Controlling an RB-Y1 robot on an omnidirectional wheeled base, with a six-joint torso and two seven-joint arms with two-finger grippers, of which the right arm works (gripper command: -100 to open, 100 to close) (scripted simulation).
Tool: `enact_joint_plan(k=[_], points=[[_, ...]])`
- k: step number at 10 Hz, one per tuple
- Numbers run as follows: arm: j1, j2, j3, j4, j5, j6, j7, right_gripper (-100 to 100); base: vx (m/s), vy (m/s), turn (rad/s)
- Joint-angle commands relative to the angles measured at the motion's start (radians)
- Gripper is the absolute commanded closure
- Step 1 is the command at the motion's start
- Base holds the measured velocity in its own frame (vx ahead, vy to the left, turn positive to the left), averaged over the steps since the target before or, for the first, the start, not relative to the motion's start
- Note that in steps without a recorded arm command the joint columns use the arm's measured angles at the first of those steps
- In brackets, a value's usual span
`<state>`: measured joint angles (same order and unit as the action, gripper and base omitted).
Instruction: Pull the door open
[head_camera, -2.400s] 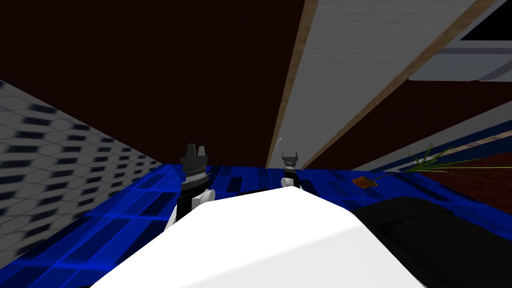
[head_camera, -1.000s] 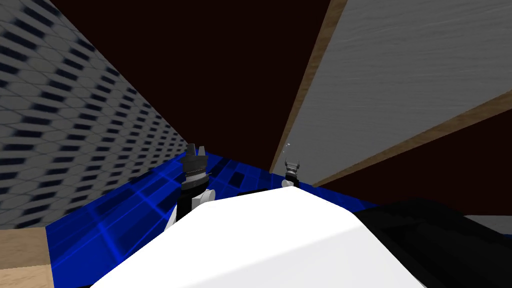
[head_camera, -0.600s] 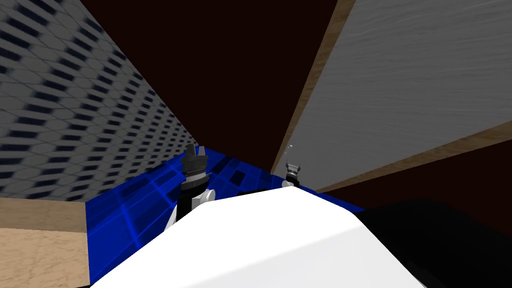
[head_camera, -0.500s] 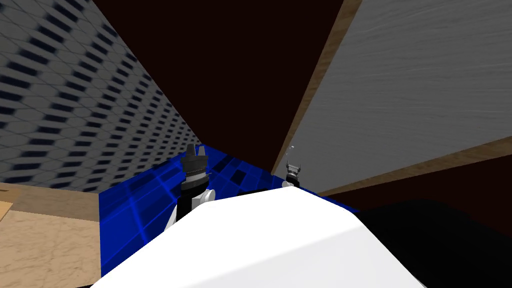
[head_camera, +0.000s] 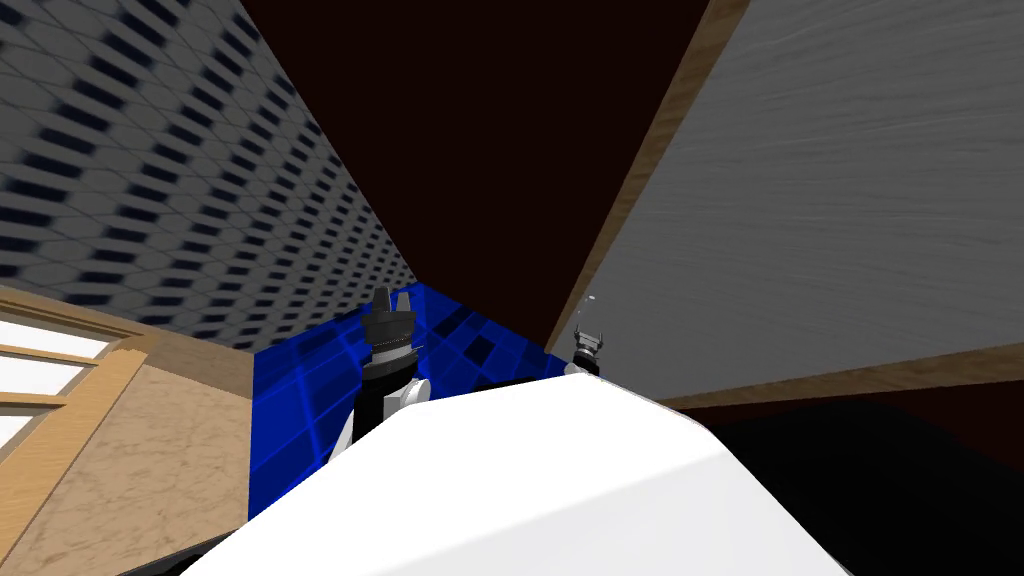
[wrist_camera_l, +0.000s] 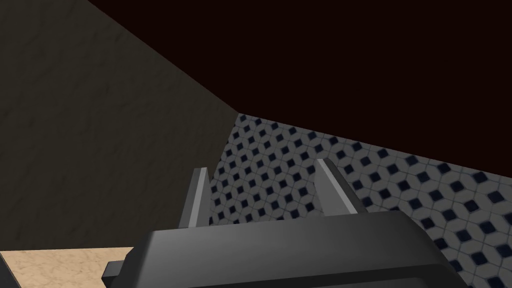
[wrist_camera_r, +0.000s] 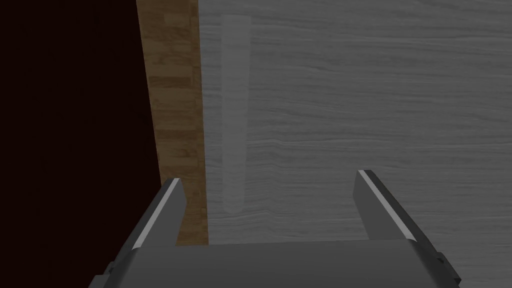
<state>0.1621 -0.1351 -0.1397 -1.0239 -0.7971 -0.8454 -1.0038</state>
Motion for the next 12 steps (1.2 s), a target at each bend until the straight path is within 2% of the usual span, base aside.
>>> enact_joint_plan(k=[1,4,7,8,9,12], points=[[-0.003,0.002,-0.006,0.019,-0.022,-0.003,-0.024,-100,-0.042,-0.089,0.277],[-0.019,0.0,-0.015,0.079,-0.059,-0.018,-0.073,-100,-0.031,-0.072,0.256],[-0.028,-0.001,-0.02,0.114,-0.08,-0.026,-0.101,-100,-0.023,-0.047,0.204],[-0.023,0.0,-0.02,0.099,-0.076,-0.02,-0.09,-100,-0.009,-0.02,0.052],[-0.016,-0.017,-0.029,0.118,-0.066,-0.023,-0.127,-100,0.083,0.005,0.029],[-0.001,-0.049,-0.046,0.151,-0.046,-0.026,-0.191,-100,0.151,0.025,0.04]])
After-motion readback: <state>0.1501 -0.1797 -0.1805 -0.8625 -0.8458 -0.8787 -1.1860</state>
